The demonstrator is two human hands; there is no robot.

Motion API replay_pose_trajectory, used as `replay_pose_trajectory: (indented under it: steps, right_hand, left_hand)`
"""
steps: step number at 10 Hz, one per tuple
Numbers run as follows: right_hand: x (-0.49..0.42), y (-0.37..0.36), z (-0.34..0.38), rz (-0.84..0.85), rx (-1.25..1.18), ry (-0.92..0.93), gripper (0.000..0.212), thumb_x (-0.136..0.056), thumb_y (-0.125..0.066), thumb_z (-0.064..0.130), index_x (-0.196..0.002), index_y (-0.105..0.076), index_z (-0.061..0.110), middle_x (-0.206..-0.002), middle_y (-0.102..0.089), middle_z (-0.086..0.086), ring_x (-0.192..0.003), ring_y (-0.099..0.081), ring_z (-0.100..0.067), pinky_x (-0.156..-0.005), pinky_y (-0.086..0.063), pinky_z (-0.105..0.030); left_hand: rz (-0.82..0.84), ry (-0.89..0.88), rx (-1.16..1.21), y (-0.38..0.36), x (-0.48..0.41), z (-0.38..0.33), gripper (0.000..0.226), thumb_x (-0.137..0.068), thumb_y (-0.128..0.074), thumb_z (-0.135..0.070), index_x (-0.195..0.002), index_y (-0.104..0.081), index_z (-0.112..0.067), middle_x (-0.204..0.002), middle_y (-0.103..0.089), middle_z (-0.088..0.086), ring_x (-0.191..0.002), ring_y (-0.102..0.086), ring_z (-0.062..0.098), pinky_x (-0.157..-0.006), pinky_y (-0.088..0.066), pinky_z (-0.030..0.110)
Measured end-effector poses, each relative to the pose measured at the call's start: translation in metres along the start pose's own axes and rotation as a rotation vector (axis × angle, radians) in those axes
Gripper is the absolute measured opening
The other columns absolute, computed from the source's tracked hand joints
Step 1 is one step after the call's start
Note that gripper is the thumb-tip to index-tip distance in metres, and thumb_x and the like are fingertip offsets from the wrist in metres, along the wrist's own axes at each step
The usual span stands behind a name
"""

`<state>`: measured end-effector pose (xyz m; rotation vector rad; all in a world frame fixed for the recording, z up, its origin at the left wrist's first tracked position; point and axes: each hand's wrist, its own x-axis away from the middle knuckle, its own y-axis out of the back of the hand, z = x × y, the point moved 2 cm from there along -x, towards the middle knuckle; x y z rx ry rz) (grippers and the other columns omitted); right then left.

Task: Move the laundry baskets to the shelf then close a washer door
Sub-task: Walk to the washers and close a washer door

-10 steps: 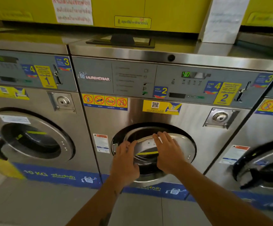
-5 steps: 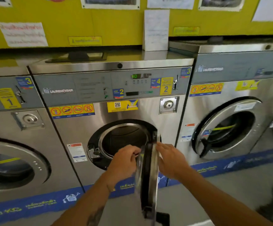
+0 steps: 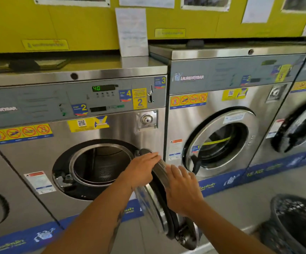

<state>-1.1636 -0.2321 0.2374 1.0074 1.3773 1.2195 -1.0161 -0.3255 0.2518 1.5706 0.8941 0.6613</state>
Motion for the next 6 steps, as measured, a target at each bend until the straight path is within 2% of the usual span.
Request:
replay_pose_trajectory:
  steps: [1,2,3,5,6]
  right_hand:
    - [-0.009,-0.008,-0.028,0.034,0.059,-0.002,0.074,-0.087,-0.037,0.044,-0.150,-0.013,0.012,-0.152,-0.026,-0.012,-0.138,-0.025,-0.034,-0.109,-0.025,-0.054]
    - [-0.016,-0.008,-0.042,0.035,0.037,-0.020,0.074,-0.086,-0.039,0.045,-0.148,-0.015,0.012,-0.150,-0.029,-0.011,-0.135,-0.028,-0.034,-0.107,-0.027,-0.055]
    - [-0.025,-0.004,-0.056,0.049,-0.004,-0.021,0.072,-0.081,-0.043,0.047,-0.142,-0.024,0.014,-0.139,-0.042,-0.007,-0.123,-0.039,-0.030,-0.101,-0.036,-0.053]
    - [-0.025,0.016,-0.053,0.117,-0.111,-0.040,0.065,-0.082,-0.047,0.043,-0.139,-0.029,0.017,-0.139,-0.044,-0.003,-0.127,-0.041,-0.030,-0.102,-0.035,-0.056]
    - [-0.017,0.023,-0.038,0.106,-0.171,0.010,0.068,-0.084,-0.046,0.040,-0.144,-0.026,0.017,-0.147,-0.038,-0.004,-0.134,-0.035,-0.031,-0.107,-0.032,-0.056]
  left_hand:
    - [-0.006,0.062,0.004,-0.017,-0.013,-0.016,0.092,-0.075,-0.062,-0.002,-0.153,-0.020,-0.027,-0.162,-0.017,-0.005,-0.144,-0.027,0.020,-0.114,-0.028,0.038]
    - [0.010,0.085,0.007,-0.020,-0.019,-0.028,0.095,-0.077,-0.064,-0.005,-0.154,-0.013,-0.026,-0.163,-0.010,-0.006,-0.145,-0.024,0.021,-0.113,-0.028,0.038]
    - [0.076,0.153,0.000,-0.015,-0.023,-0.046,0.095,-0.080,-0.064,-0.011,-0.155,-0.007,-0.022,-0.164,-0.003,-0.003,-0.148,-0.017,0.021,-0.115,-0.026,0.040]
    - [0.163,0.307,-0.013,0.005,0.034,-0.045,0.082,-0.090,-0.055,-0.029,-0.154,-0.006,-0.011,-0.164,-0.005,0.006,-0.149,-0.013,0.025,-0.118,-0.021,0.049]
    - [0.136,0.385,0.012,0.015,0.074,-0.033,0.076,-0.090,-0.051,-0.026,-0.153,-0.012,-0.009,-0.162,-0.012,0.008,-0.148,-0.017,0.027,-0.117,-0.023,0.050]
